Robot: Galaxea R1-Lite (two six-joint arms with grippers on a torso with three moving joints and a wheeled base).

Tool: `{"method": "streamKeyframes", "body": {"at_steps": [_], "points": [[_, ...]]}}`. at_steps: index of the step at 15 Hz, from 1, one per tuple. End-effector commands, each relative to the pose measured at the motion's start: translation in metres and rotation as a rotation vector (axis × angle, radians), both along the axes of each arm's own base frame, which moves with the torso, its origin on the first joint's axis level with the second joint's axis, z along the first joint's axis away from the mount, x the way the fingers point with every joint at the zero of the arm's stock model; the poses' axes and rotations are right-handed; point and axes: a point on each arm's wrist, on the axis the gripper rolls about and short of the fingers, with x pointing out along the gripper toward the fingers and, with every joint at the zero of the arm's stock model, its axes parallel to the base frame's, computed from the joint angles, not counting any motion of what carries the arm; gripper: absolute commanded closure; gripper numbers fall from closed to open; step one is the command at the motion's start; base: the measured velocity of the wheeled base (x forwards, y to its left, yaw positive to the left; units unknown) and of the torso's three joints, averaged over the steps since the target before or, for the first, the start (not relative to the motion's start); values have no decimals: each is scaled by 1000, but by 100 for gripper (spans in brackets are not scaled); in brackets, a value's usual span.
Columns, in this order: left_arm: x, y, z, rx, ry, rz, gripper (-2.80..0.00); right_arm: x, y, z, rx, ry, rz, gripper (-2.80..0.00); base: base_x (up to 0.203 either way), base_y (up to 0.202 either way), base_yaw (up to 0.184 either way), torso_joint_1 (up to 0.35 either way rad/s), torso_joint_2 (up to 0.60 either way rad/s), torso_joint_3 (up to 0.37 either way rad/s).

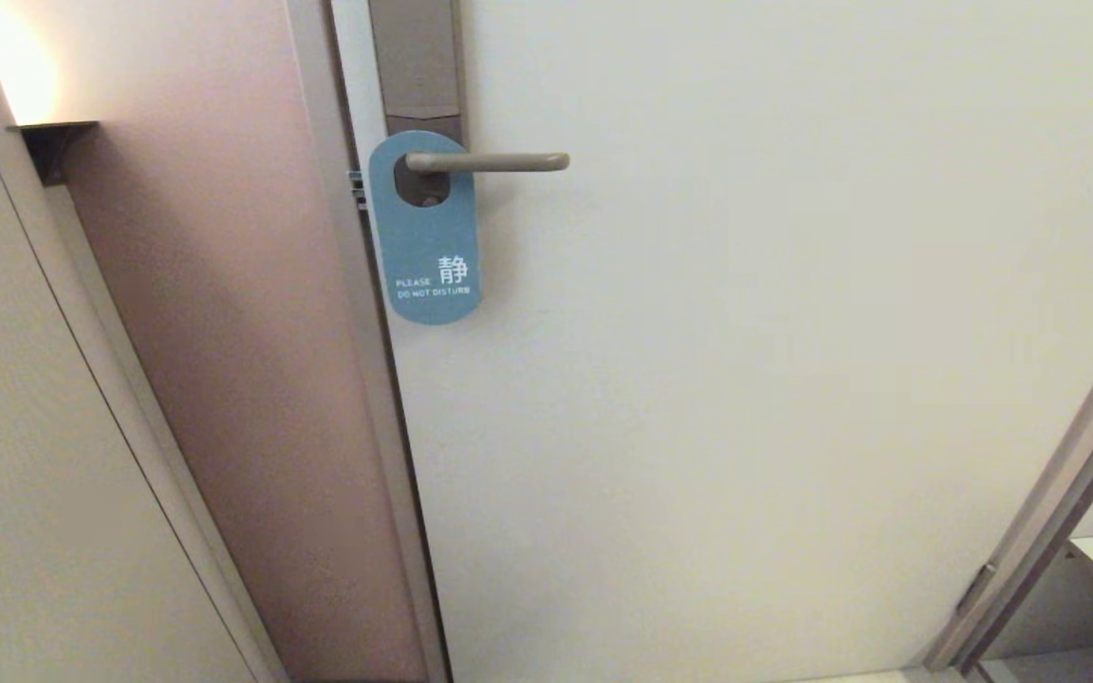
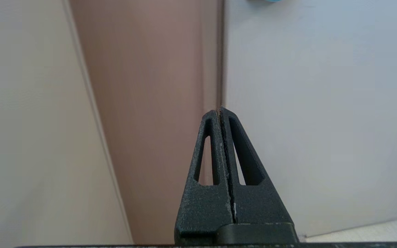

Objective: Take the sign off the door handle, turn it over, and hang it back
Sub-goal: Take down the sign

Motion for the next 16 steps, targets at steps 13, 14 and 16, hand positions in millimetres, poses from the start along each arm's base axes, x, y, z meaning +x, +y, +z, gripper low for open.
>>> {"method": "streamKeyframes", "body": {"at_steps": [13,14,16], "points": [[20,-2,78,3,-3,-88,0,0,0,0,-1,2,0,0,0,0,0,0,0,0],[30,-2,85,1,9,-89,0,0,0,0,-1,2,1,0,0,0,0,0,0,0],[51,-2,99,-9,35,-90,0,0,0,0,-1,2,1,0,0,0,0,0,0,0]]}}
